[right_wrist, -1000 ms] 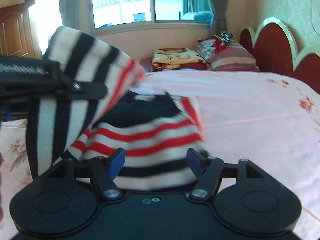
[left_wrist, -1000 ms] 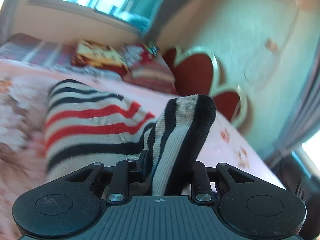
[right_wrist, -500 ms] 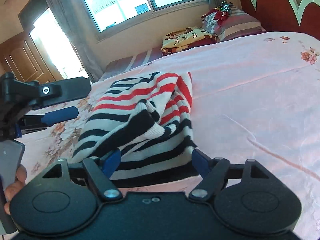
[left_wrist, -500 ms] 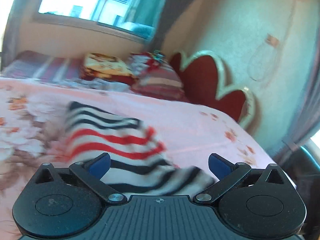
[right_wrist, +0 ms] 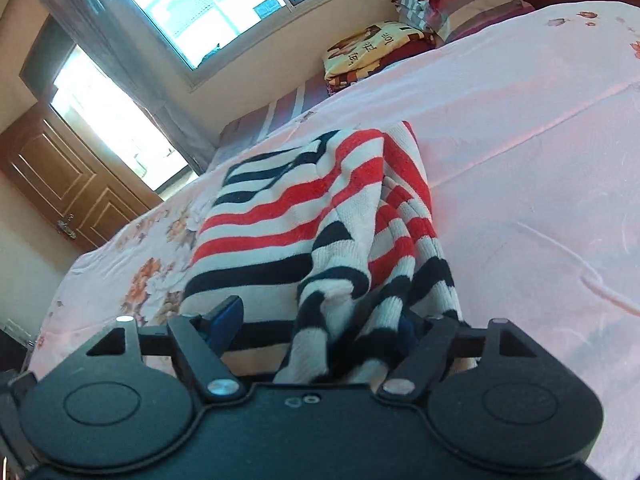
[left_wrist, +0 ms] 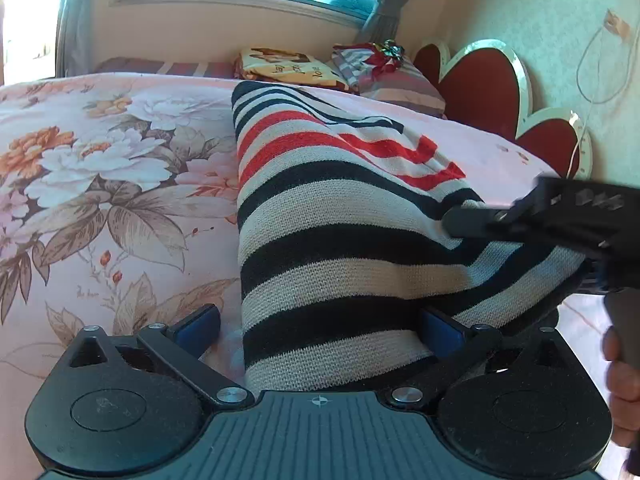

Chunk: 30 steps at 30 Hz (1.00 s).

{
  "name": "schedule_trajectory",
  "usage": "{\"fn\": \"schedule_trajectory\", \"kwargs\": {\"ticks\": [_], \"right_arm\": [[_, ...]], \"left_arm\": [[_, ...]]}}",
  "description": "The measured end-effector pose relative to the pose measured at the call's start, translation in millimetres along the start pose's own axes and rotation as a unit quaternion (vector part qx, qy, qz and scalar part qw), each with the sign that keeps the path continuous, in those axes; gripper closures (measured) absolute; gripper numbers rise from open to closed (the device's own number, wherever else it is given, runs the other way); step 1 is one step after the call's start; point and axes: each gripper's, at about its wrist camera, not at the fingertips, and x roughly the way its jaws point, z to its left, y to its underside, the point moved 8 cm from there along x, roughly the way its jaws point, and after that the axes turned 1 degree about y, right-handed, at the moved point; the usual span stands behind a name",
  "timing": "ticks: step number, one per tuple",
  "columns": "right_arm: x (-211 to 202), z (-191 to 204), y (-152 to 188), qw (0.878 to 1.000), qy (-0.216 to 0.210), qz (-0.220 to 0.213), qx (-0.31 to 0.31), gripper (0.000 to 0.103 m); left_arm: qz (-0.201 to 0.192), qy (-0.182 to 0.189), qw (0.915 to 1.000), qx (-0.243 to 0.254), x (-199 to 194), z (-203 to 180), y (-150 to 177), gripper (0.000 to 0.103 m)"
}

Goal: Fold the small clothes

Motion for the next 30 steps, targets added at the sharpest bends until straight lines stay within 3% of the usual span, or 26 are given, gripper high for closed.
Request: {"fn": "schedule_trajectory", "kwargs": {"ticks": [2,5,8,13,15,21,26,30], "right_arm": [[3,-3,-2,1.000,0.020,-0.010,-0.016,0.070],[-16,5,-10,0.998,0.004,-0.043,-0.046,0.079],[-45,19,-25,0.990,-0.011,-0.090,-0.105,0.080],[-11,-31,-9,0.998,0.018,-0.020,-0.060,0.078],[-10,-36,-3,0.998,0.015,-0.026,-0.058,0.078],[-47,-35,1,0.999,0.012,-0.019,-0.040,0.064],[-60,-54,18,0.998,0.054,-0.021,-0.037,0.084],[-45,-67,29,0.998,0.066,0.000,-0.021,0.082]], "left_arm": [[-0.001,-0.001,1.0000,0.002,-1,0,-1,0.000],[-0.022,0.012,0.9997,0.000,-12,-3,-6,0.000],[-0.049,0.013,0.9986,0.013,-24,-11,-15,0.000],[0.001,0.004,0.9998,0.021,5,-14,1,0.000],[-0.005,-0.004,0.9991,0.041,4,-20,2,0.000],[0.005,0.006,0.9996,0.025,-2,-19,0,0.000],[0.005,0.009,0.9995,0.030,2,-18,1,0.000],[0.012,0.008,0.9990,0.042,1,-21,1,0.000]]}}
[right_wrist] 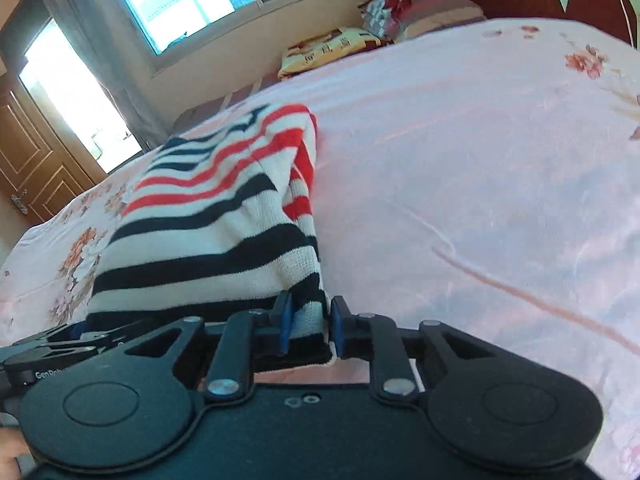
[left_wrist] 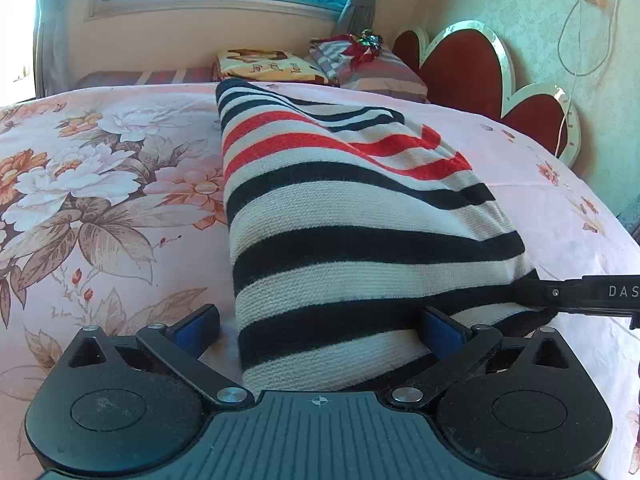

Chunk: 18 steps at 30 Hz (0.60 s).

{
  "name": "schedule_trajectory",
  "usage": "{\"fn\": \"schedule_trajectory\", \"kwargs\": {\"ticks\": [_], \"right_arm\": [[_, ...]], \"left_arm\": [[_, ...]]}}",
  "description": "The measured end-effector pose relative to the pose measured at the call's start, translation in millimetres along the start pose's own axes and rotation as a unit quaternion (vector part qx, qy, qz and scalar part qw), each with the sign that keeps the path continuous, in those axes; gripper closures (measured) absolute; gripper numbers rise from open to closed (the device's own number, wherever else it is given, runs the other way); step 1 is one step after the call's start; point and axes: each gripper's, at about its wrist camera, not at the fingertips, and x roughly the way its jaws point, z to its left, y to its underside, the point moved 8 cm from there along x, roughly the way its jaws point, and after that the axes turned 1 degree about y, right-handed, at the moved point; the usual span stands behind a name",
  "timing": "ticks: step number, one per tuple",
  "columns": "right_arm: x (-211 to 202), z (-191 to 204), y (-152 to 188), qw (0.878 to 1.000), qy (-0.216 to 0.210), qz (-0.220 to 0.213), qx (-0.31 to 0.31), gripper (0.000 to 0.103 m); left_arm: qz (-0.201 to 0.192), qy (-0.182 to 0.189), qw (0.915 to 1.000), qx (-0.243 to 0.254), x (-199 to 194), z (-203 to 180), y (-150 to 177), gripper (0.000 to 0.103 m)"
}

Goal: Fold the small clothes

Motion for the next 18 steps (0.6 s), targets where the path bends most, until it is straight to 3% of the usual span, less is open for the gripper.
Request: {"fn": "schedule_trajectory", "kwargs": {"ticks": [4,8,12,16,18], "right_arm": [[-16,7,-11,0.999,0.025,-0.019,-0.038,0.064],[-32,25,-38,0.996,0.019,-0.072,-0.055,0.065],[-11,56,-75,0.993,0.005,-0.094,-0.069,0.069],[27,79,-86,0.993,-0.001,-0.078,-0.086,0.071],[47,74,-77,0.992,0.023,-0.062,-0.106,0.076]], "left_arm": [[-0.026,0.013,0.9991,-0.030,-23,5,-19,0.000],[-0.060,0.015,0.9977,-0.028,-32,5,-55,0.000],[-0.063,-0.006,0.9978,-0.021,-7,8,-85,0.000],[-0.046,-0.027,0.9977,-0.043,25,16,-92,0.000],[-0.026,-0.029,0.9979,-0.052,39,18,-83,0.000]]}}
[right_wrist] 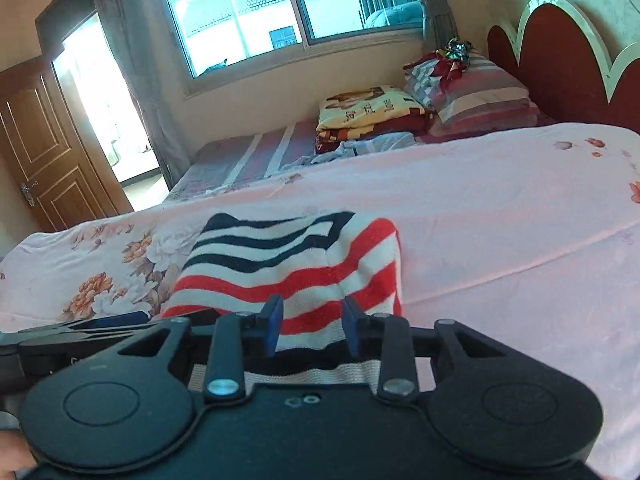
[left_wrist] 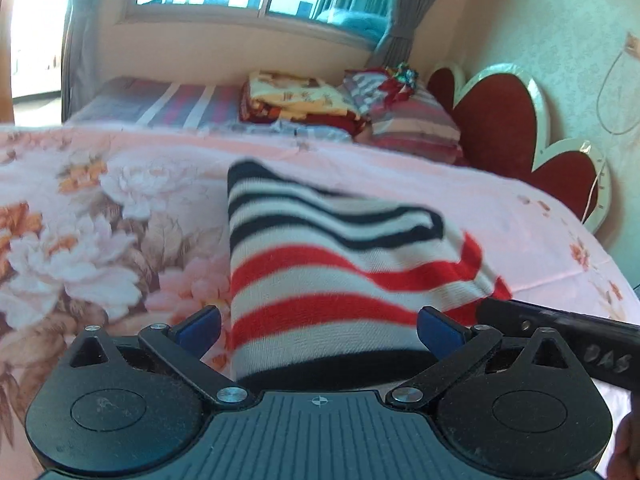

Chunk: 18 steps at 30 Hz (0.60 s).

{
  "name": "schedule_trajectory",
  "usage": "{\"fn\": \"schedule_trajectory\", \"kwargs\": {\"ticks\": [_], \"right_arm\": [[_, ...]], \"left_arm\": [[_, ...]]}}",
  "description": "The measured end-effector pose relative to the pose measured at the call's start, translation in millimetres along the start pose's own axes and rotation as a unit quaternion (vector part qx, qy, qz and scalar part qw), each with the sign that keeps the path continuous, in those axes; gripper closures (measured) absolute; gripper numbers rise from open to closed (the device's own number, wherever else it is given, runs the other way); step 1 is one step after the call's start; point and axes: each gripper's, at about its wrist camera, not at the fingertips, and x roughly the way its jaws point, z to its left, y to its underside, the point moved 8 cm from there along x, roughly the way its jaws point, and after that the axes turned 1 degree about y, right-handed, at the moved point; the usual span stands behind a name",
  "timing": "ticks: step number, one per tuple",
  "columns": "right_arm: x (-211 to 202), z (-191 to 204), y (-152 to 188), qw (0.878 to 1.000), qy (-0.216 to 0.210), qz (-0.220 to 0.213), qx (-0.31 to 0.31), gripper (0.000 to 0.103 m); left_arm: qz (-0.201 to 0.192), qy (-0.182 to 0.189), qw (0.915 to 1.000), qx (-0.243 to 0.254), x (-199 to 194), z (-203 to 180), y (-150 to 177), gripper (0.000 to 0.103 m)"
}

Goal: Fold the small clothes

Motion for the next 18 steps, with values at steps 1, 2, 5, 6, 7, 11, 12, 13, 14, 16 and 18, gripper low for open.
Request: {"fn": "schedule_trajectory", "kwargs": {"ticks": [1,2,5,6,7,11,12,13,14,16,18], "right_arm": [[9,-6,9,0.999,0.022,0.012,-0.020,0.086],[14,-12,18,0.999,0.020,0.012,-0.022,0.088],[12,-15,22,0.999,0.009,0.000,-0.034,0.090],[13,-15,22,0.999,0.010,-0.002,-0.039,0.090],[13,-15,21,0.999,0.008,-0.002,-0.033,0.090],[2,-11,4,1.000,-0.009,-0.009,-0.001,0.082],[1,-9,-3,1.000,-0.006,-0.016,-0.006,0.080],[4,-7,-10,1.000,-0.001,-0.020,-0.009,0.077],[10,-8,-19,1.000,0.002,-0.020,-0.006,0.077],[26,-12,-33,1.000,0.012,-0.017,0.005,0.077],[42,-13,-43,1.000,0.025,-0.013,0.002,0.078]], "left_arm": [[0.013,0.001,0.9999,-0.001,7,2,8,0.000],[0.018,0.010,0.9997,-0.010,12,4,15,0.000],[0.022,0.031,0.9982,-0.047,17,12,20,0.000],[0.022,0.030,0.9985,-0.039,18,11,19,0.000],[0.024,0.029,0.9987,-0.035,17,10,18,0.000],[0.002,0.030,0.9988,-0.037,8,11,-1,0.000],[0.000,0.029,0.9989,-0.036,11,12,-7,0.000],[0.003,0.027,0.9990,-0.036,16,13,-13,0.000],[0.008,0.024,0.9990,-0.038,24,14,-18,0.000],[0.016,0.014,0.9985,-0.050,39,19,-26,0.000],[0.019,0.010,0.9968,-0.077,51,26,-34,0.000]]}}
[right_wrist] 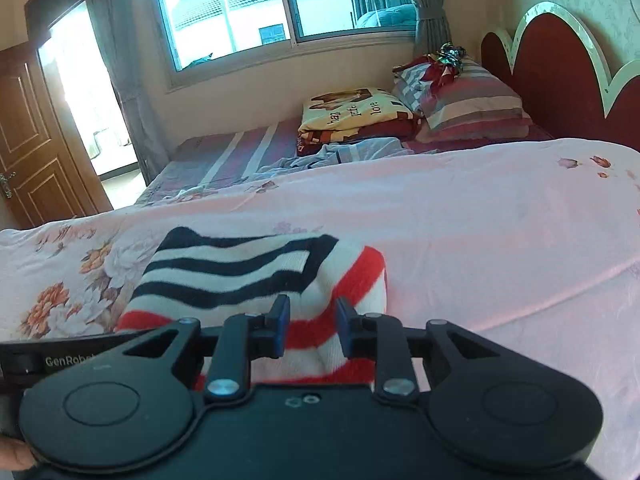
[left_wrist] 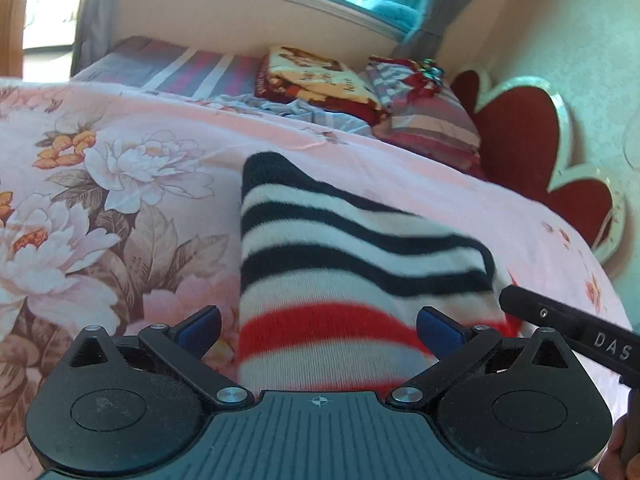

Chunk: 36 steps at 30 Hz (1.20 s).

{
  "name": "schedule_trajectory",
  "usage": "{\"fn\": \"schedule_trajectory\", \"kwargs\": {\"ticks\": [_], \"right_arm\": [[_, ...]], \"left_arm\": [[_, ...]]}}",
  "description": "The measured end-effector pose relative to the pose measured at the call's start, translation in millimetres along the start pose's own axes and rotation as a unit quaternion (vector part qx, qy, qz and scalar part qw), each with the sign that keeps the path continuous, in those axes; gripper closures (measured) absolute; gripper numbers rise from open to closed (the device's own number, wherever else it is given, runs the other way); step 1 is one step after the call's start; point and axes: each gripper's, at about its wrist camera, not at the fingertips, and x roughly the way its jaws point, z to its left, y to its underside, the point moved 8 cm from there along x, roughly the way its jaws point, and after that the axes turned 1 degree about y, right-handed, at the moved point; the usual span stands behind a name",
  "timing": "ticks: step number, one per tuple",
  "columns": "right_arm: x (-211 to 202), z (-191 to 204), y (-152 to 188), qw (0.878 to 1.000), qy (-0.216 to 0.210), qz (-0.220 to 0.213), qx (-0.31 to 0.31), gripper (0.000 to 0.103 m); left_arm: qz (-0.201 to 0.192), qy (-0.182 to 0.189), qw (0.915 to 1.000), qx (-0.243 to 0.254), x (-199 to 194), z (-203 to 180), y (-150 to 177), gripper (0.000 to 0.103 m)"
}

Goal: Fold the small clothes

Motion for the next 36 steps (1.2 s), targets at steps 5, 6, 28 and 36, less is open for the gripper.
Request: {"fn": "schedule_trajectory", "kwargs": {"ticks": [5,6,28,36], "right_arm": [[44,-7,2,0.998,0.042,0.020,-0.039,0.079],[49,-10,5,0.999,0.041,0.014,-0.032,0.079],[-56,2,52,0.998,-0.003,-0.017,-0.055,0.070],[-66,-7,57,0.999,0.012,-0.005,-0.037,0.070]], "left_arm": [[0.019,-0.016,0.9987,-0.045,27,18,-14,0.000],[0.009,-0.017,0.9991,-0.039,28,18,-13,0.000],[-0.036,-0.012,0.9967,0.071,-70,4,49,0.000],[-0.012,-0.005,0.9983,0.057,-67,-5,62,0.000]]}}
